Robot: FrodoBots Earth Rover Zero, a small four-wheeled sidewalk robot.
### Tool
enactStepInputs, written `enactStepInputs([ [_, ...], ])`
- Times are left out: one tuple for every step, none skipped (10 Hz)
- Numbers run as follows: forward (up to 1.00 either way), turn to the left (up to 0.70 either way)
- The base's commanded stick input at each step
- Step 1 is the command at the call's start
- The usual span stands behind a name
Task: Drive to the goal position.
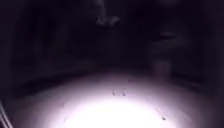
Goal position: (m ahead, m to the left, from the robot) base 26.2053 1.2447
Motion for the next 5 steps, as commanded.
enactStepInputs([
  [1.0, 0.0],
  [1.0, 0.0],
  [1.0, 0.0],
  [1.0, 0.0],
  [1.0, 0.0],
])
